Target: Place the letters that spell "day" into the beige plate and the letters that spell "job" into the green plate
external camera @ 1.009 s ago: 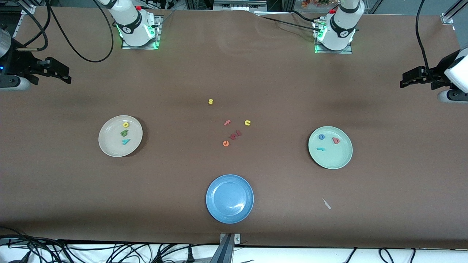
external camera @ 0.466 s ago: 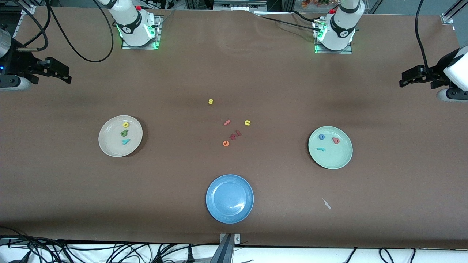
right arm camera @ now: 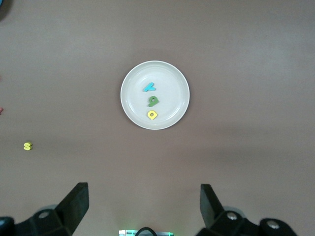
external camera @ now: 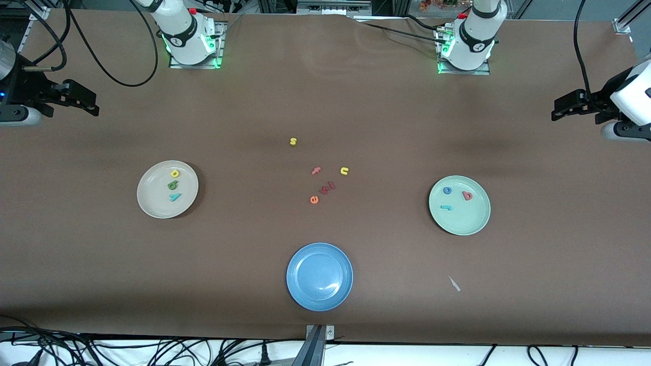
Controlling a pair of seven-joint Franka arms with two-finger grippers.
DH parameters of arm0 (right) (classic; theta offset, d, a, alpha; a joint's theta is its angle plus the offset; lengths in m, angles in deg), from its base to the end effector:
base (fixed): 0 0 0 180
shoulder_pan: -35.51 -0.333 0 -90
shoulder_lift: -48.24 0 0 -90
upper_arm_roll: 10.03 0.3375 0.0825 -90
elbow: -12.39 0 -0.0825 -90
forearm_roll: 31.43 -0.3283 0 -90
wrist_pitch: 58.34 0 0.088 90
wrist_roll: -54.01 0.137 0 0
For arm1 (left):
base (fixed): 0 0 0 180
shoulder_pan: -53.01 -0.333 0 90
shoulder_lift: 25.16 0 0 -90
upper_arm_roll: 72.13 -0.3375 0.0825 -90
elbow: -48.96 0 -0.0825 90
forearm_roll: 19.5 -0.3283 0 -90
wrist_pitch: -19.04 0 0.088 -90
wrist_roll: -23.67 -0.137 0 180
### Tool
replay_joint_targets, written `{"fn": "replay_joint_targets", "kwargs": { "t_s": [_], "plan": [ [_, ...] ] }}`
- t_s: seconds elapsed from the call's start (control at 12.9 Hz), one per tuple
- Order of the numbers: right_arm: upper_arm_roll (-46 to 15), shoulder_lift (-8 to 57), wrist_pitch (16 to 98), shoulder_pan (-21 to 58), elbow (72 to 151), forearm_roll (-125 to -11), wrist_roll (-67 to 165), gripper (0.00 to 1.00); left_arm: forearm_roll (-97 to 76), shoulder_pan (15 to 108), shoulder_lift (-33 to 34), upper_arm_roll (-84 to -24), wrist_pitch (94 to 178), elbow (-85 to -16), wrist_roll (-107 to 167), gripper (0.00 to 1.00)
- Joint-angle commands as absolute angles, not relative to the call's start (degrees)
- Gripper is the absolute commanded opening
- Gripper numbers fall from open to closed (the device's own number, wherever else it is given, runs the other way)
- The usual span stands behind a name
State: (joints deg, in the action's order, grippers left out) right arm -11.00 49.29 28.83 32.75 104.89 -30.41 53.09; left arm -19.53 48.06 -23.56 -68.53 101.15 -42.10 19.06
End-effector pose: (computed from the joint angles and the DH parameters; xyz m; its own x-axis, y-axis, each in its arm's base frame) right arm 0.4840 0.0125 0.6030 0.9961 0.0463 -0.0749 0.0477 -0.9987 0.0163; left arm 0.4849 0.0120 0.5845 0.9816 -0.0575 -0.1823 -0.0555 -0.9983 0.0159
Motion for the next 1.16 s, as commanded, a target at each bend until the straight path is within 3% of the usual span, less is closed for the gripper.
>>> {"fn": "replay_joint_targets", "kwargs": {
  "t_s": [0.0, 0.23, 1.09],
  "plan": [
    [-10.4, 49.6, 28.4, 33.5, 105.2, -30.2, 52.5, 1.0, -18.5, 50.3, -24.6, -70.3, 101.6, -42.5, 19.4, 1.0],
    [-10.4, 49.6, 28.4, 33.6, 105.2, -30.2, 52.5, 1.0, -18.5, 52.5, -24.5, -73.0, 101.6, -42.6, 19.1, 1.0],
    [-10.4, 49.6, 28.4, 33.6, 105.3, -30.2, 52.5, 1.0, -18.1, 52.1, -24.5, -72.7, 101.1, -42.2, 19.7, 1.0]
  ]
}}
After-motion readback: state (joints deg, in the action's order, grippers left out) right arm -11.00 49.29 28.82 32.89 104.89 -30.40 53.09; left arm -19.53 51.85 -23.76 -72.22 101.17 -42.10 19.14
